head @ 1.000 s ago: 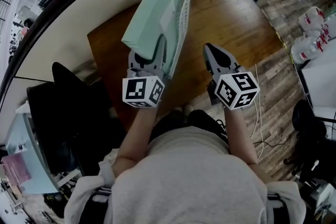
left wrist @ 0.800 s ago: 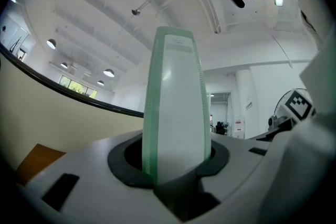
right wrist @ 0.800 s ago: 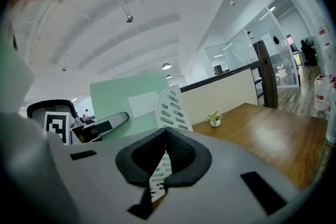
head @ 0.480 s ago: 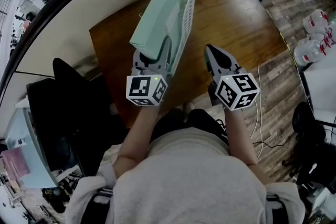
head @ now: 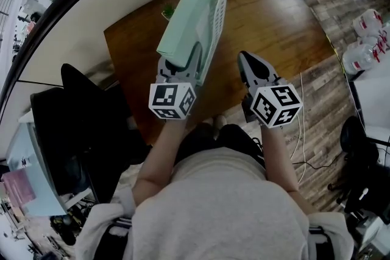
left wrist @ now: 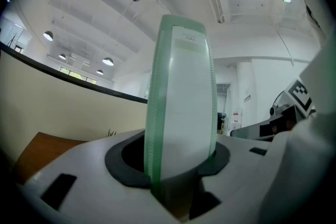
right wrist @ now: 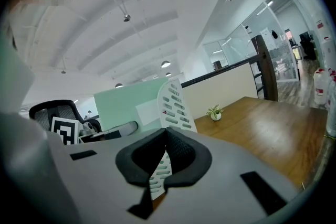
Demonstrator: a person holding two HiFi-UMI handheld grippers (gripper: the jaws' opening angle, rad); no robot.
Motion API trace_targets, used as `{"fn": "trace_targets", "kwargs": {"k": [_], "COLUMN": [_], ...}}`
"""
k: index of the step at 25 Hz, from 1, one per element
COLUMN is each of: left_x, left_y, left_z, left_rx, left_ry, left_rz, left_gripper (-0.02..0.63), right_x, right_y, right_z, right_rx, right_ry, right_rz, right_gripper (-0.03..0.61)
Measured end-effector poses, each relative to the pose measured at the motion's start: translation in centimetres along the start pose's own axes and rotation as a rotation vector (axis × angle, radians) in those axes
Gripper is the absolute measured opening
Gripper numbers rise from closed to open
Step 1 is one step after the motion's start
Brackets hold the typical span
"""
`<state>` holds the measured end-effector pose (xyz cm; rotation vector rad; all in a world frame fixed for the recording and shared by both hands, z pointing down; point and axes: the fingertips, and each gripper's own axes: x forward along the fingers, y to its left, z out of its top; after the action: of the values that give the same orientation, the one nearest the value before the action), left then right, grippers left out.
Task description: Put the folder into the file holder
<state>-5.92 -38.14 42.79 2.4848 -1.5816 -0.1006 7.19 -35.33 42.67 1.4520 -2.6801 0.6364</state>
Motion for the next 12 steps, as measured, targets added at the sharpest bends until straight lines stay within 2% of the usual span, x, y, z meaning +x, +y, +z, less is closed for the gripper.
{"fn": "trace_targets", "kwargs": {"k": [12], "left_x": [-0.23], "left_y": [-0.01], "left_z": [-0.63], "left_rx": [-0.024], "left_ry": [0.023], "left_rz": [0.007], "left_gripper": [0.215], "right_x": [-0.97], "right_y": [0.42], "right_z": [-0.58], "right_rx": [0.004], "right_ry": [0.001], "right_rz": [-0.001], "right_gripper": [0.011]}}
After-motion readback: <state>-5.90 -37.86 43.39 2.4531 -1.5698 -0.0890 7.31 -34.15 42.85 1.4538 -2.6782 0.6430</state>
